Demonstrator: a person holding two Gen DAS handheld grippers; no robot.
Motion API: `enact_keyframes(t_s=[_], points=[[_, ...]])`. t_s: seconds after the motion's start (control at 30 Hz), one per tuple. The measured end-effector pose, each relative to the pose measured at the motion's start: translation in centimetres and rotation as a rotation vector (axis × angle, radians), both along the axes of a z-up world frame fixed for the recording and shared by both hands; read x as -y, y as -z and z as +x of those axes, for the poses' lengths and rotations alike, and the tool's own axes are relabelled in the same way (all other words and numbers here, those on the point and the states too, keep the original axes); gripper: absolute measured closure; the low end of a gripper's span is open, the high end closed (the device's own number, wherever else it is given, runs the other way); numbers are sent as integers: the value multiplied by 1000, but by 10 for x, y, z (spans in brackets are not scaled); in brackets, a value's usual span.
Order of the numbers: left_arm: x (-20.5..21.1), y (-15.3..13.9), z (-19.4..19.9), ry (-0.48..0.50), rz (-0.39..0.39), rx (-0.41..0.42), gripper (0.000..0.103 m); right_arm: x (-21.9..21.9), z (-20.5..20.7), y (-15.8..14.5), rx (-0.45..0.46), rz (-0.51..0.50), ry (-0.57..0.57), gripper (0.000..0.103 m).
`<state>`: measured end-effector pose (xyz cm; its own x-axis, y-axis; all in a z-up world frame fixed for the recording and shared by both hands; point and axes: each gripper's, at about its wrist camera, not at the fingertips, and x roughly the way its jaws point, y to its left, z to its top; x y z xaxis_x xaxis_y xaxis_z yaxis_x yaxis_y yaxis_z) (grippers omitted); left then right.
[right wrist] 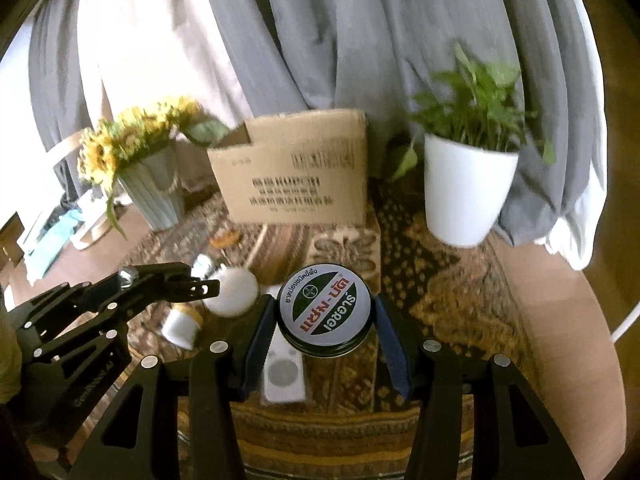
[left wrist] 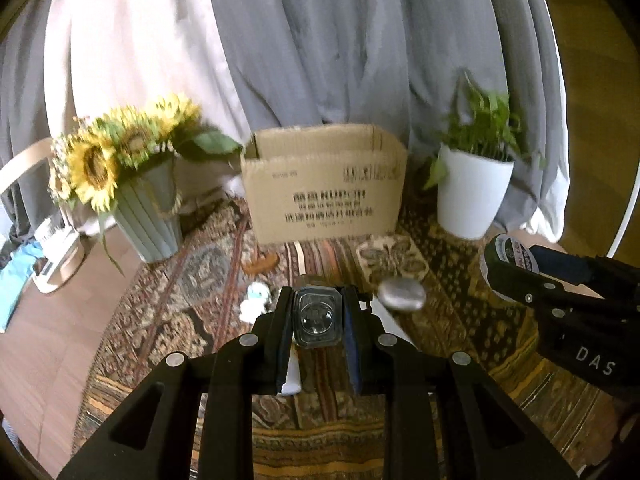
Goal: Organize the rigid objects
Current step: 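Lift the tin with the right tool while the left tool carries the cube to the box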
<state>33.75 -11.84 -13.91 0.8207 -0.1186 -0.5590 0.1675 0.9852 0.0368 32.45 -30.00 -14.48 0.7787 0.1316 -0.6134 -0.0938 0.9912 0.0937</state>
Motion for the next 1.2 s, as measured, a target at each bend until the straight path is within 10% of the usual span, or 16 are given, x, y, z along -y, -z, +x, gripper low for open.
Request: enact_keyframes(t_s=[0.63,1.2], points=[[-22,-75,33,-21,16,205,79,-24,32,-78,192,2,-29,51],[-25,-88,121,48,-54,214,79,-33,108,-100,260,41,-35,51]])
